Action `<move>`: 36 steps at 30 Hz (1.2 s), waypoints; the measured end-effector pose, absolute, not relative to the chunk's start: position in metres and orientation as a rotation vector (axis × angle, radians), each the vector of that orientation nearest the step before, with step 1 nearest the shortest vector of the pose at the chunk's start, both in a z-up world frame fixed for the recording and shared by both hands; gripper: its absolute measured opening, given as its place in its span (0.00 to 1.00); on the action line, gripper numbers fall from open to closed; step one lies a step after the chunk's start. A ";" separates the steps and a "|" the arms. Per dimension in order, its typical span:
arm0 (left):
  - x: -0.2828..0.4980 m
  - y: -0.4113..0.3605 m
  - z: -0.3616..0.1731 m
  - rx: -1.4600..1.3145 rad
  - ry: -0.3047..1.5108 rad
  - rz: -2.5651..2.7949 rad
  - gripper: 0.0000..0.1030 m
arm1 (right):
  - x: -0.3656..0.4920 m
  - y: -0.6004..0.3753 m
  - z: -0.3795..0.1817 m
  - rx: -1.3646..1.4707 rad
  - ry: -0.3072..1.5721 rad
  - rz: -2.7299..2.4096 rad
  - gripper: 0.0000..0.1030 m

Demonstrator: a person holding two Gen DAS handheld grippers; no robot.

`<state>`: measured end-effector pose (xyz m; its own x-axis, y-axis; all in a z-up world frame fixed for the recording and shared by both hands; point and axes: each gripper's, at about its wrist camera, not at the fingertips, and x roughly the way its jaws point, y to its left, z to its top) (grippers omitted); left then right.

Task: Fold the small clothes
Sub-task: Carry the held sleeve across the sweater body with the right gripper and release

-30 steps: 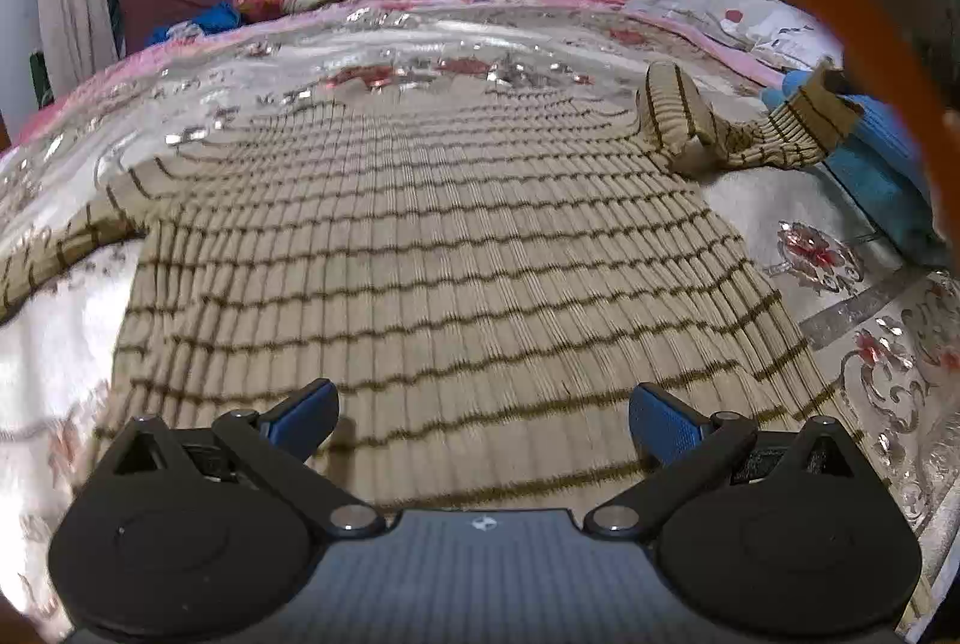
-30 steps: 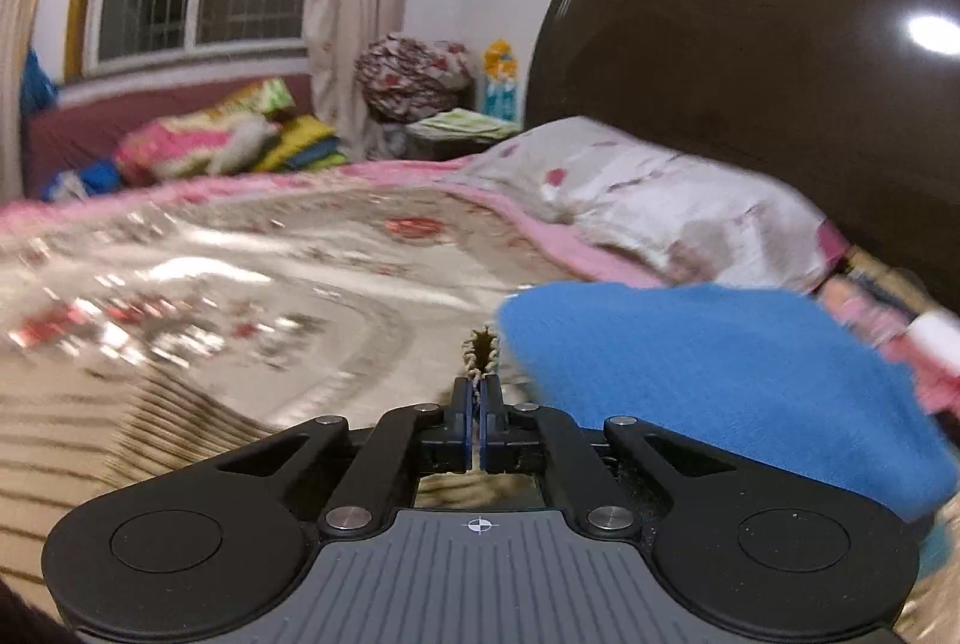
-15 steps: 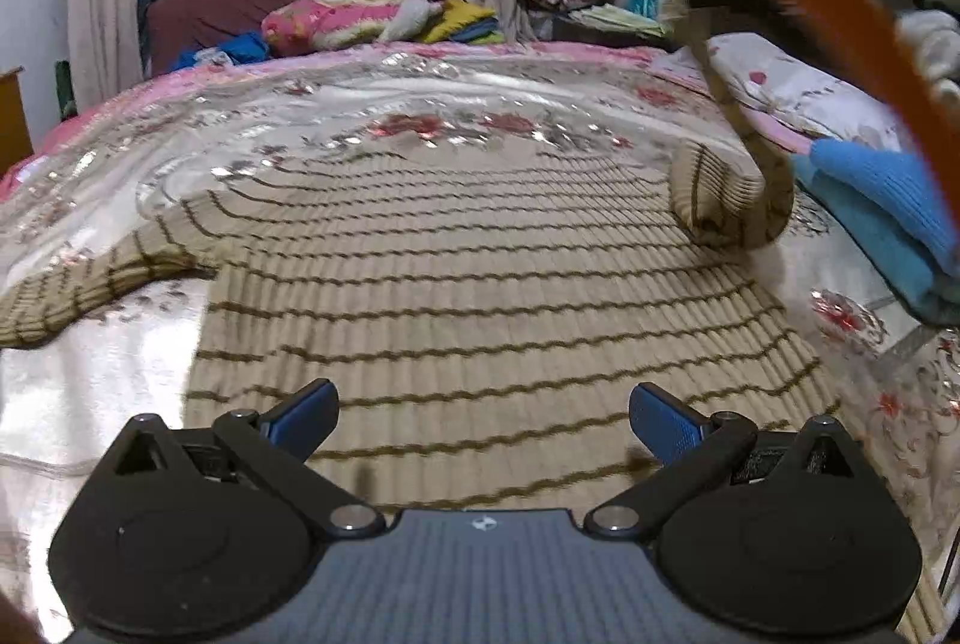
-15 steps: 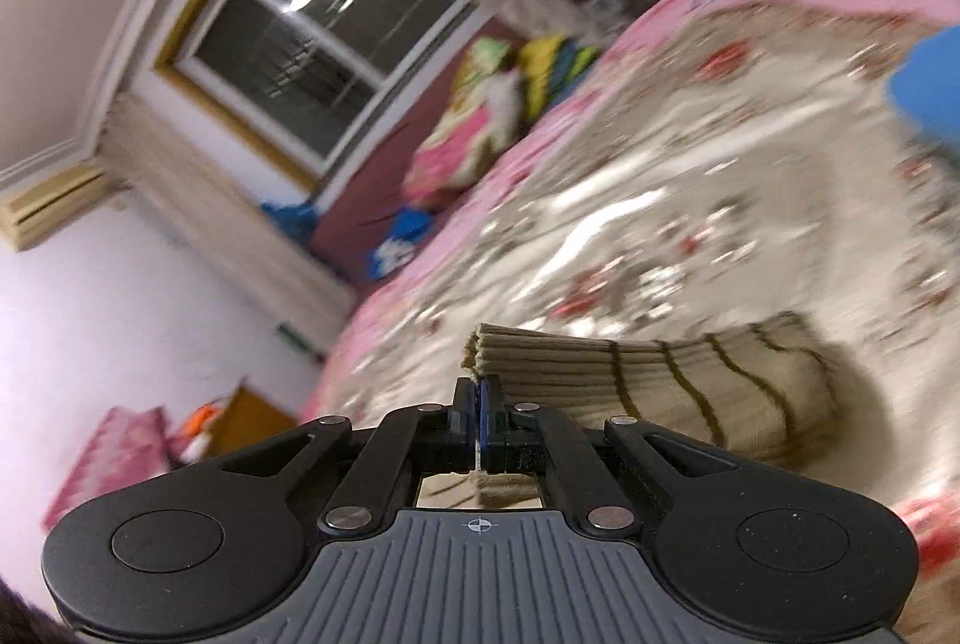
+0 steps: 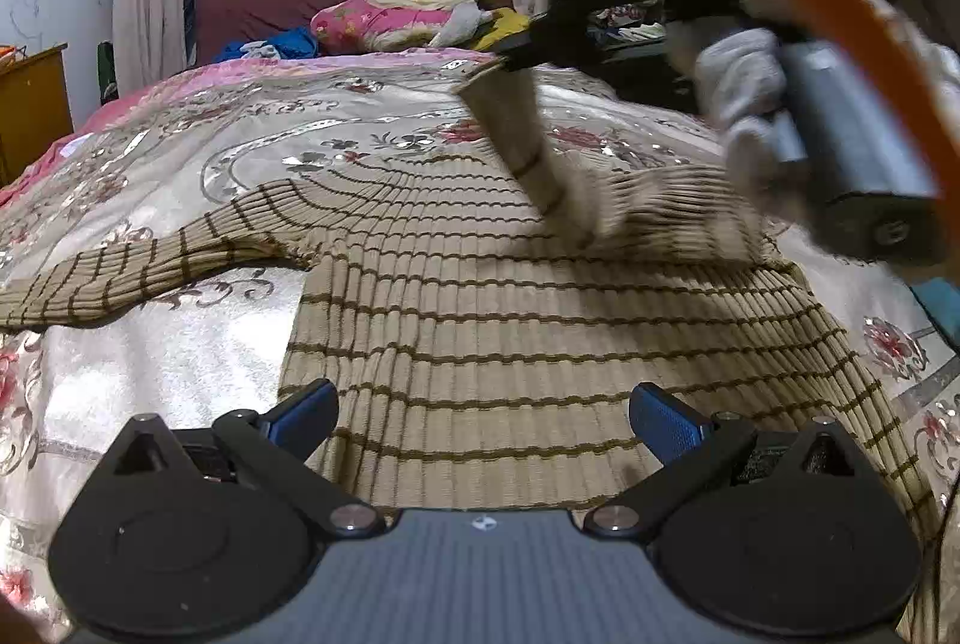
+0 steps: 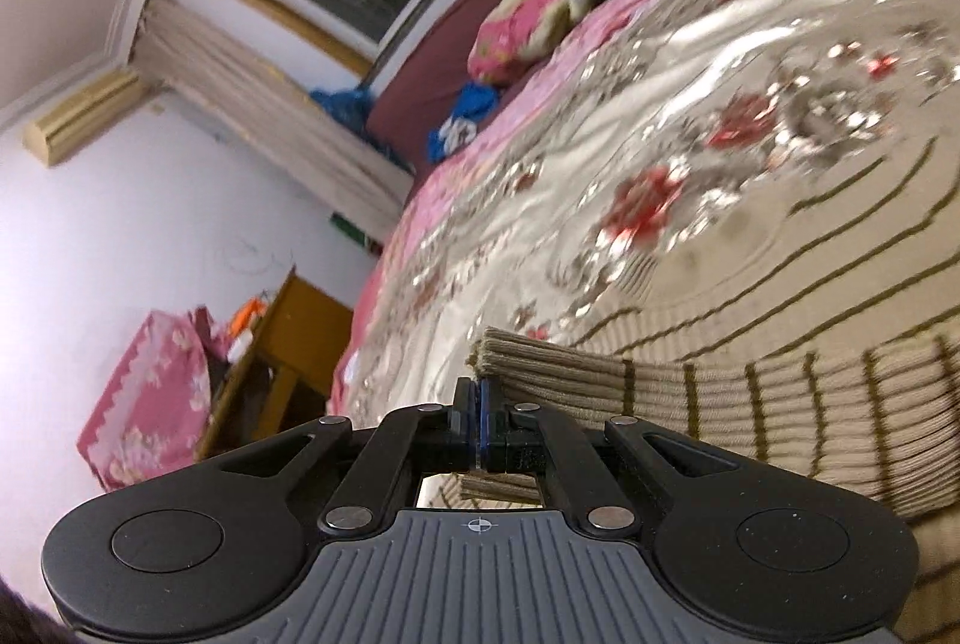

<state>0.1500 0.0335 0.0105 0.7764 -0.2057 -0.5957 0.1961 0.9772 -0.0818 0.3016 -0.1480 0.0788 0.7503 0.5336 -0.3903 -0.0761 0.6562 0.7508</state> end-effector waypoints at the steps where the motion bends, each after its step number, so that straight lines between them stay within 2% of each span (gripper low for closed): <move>1: 0.150 0.035 0.010 -0.018 0.646 -0.216 1.00 | 0.304 -0.141 0.075 0.780 0.652 0.381 0.00; 16: 0.153 0.043 0.007 -0.032 0.656 -0.196 1.00 | 0.340 -0.066 0.037 0.636 0.779 0.457 0.01; 18: 0.153 0.043 0.007 -0.027 0.655 -0.194 1.00 | 0.343 -0.062 0.034 0.624 0.809 0.489 0.09; 20: 0.153 0.043 0.007 -0.032 0.653 -0.193 1.00 | 0.342 -0.062 0.034 0.620 0.820 0.481 0.09; 28: 0.153 0.045 0.010 -0.042 0.646 -0.191 1.00 | 0.310 -0.091 0.063 0.502 0.723 0.476 0.11; 36: 0.153 0.040 0.005 -0.015 0.654 -0.183 1.00 | 0.264 -0.180 0.062 0.411 0.668 0.215 0.11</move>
